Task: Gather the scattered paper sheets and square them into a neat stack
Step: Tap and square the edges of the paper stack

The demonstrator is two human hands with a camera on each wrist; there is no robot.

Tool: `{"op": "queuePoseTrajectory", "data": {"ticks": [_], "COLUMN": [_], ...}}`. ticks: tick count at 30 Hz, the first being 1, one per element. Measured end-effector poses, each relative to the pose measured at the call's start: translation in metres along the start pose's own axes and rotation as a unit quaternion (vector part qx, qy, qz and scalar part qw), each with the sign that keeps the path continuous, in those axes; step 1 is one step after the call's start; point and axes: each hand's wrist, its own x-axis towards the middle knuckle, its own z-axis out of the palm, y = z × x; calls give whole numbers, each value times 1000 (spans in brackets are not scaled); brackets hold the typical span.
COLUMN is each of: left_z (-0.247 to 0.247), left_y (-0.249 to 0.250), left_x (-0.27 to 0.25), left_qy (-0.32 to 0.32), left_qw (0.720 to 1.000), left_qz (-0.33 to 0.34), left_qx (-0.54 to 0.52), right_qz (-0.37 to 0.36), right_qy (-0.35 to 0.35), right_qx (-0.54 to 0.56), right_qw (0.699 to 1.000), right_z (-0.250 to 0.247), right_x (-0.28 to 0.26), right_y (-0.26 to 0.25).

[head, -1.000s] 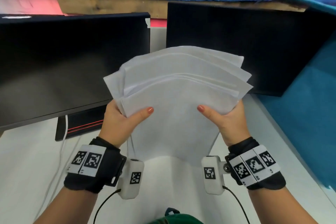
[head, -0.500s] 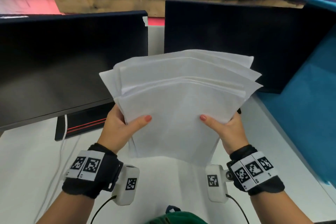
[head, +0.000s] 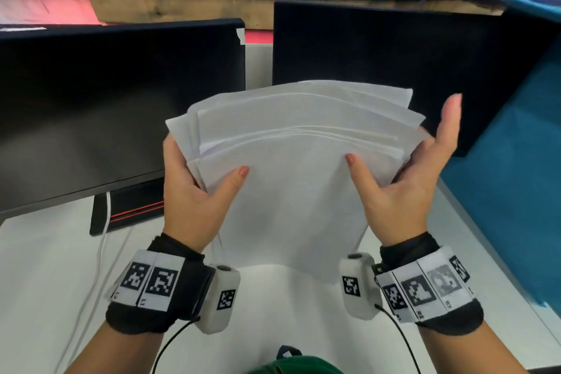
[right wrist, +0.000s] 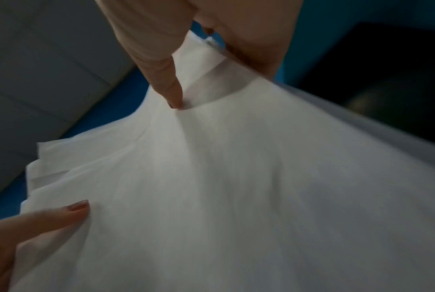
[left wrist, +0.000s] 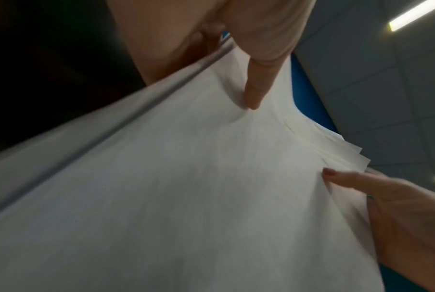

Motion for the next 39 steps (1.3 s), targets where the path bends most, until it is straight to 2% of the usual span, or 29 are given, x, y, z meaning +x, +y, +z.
{"op": "queuePoseTrajectory", "data": {"ticks": [3,7,10,12,15,19,24,28,32,37,39], "left_z": [3,-3,-4,-3,-4,-2,-4,-4,-4,-4,-4], "left_y": [11,12,13,14,15,19,17,12,8,11,10], "left_x": [5,9,11,10,8,9,8,8,5,5,5], "left_qy": [9,37,31,28,50,46,39,35,27,19,10], "left_qw": [995,982,952,950,962,933,943,929,935,936,941], "left_qz": [88,156,197,186,174,244,213,252,230,223,208], "left_qx": [45,98,231,248,202,259,254,269,269,272,268], "right_qz": [-88,-105,-85,-69,-83,-90,-80,-83,-68,-88,-72], "right_qy": [-13,-36,-64,-64,-56,-64,-67,-77,-74,-79,-78], "right_qx": [-107,-166,-168,-157,-167,-183,-177,-191,-191,-195,-194], "right_qw": [990,980,980,983,981,977,979,975,976,974,975], "right_z": [1,2,2,1,2,0,2,1,0,1,0], "right_x": [13,11,9,7,8,10,4,7,5,2,1], "right_y": [-15,-18,-13,-11,-15,-13,-13,-14,-9,-12,-8]}}
